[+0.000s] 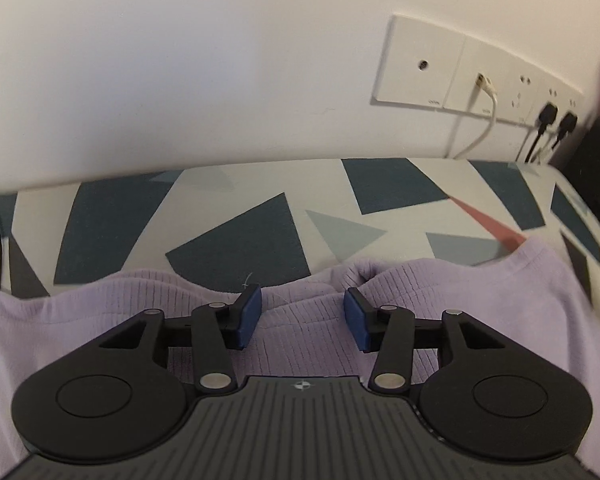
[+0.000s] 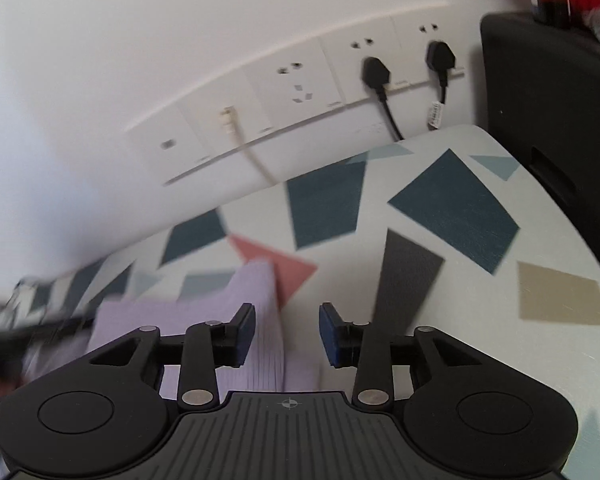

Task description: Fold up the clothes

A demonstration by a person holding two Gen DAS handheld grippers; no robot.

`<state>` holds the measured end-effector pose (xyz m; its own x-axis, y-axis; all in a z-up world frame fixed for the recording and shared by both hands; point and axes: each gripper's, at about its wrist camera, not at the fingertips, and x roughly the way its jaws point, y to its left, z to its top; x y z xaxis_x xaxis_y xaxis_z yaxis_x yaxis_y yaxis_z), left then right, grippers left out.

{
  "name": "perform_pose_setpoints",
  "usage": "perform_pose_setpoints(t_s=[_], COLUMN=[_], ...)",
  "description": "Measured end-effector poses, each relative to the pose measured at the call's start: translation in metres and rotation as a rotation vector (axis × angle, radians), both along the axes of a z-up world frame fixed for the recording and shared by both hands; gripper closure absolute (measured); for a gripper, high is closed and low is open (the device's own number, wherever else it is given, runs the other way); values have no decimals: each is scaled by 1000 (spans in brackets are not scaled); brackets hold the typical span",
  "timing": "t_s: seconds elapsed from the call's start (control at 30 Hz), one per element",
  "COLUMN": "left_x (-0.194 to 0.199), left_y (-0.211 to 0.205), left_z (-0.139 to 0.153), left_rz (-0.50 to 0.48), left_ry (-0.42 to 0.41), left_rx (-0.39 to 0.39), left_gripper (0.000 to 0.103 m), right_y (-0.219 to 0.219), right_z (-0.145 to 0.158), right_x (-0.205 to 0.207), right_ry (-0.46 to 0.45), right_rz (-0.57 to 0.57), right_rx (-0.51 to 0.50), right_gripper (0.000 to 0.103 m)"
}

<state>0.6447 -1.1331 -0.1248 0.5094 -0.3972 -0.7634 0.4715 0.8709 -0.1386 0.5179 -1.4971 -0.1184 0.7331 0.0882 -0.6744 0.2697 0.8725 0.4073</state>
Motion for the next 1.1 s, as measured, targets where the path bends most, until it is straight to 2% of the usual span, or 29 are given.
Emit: perform_pose_setpoints(t_s=[0.1, 0.2, 0.33, 0.5, 0.6, 0.7, 0.73, 0.77, 0.83, 0.9, 0.93, 0.97, 1.0, 1.03, 1.07, 1.1], left_x=[-1, -17, -50, -103, -125, -133, -132, -132, -130, -132, -134, -135, -135, -135, -135, -135], left_y=[11, 28, 67, 127, 141, 149, 149, 150, 149, 149, 149, 148, 148, 147, 146, 145], left_z=[15, 33, 50, 45, 21, 2, 1, 0, 1, 1, 0, 0, -1, -1, -1, 0], left_rz=[43, 38, 40, 88, 95, 105, 112, 122, 143, 150, 151, 154, 157, 162, 168, 174], left_ry=[8, -13, -16, 51, 89, 92, 90, 91, 100, 97, 93, 89, 86, 85, 86, 88], left_rx=[-15, -41, -73, -126, -13, 6, 1, -4, -9, -11, -11, -9, -6, -4, -2, -1], left_gripper=[55, 55, 51, 42, 43, 46, 46, 46, 46, 46, 46, 46, 46, 46, 46, 46], right_y=[8, 28, 50, 68, 71, 64, 60, 57, 50, 45, 47, 50, 53, 55, 56, 56], right_z=[-2, -6, -12, -22, -18, -18, -24, -31, -40, -32, -23, -12, -4, 2, 7, 7], right_x=[-42, -77, -102, -104, -109, -127, -132, -135, -142, -142, -136, -128, -116, -103, -89, -74], right_ry=[50, 104, 132, 172, 183, 215, 244, 286, 329, 281, 235, 192, 160, 134, 113, 103], right_rz=[79, 141, 149, 120, 51, -92, -138, -189, -269, -277, -244, -205, -167, -137, -107, -81], right_rx=[-5, 0, 29, 29, -13, 25, 53, 67, 86, 101, 74, 32, -6, -30, -49, -59], right_gripper=[71, 72, 73, 93, 97, 98, 98, 103, 103, 101, 98, 91, 79, 72, 67, 68])
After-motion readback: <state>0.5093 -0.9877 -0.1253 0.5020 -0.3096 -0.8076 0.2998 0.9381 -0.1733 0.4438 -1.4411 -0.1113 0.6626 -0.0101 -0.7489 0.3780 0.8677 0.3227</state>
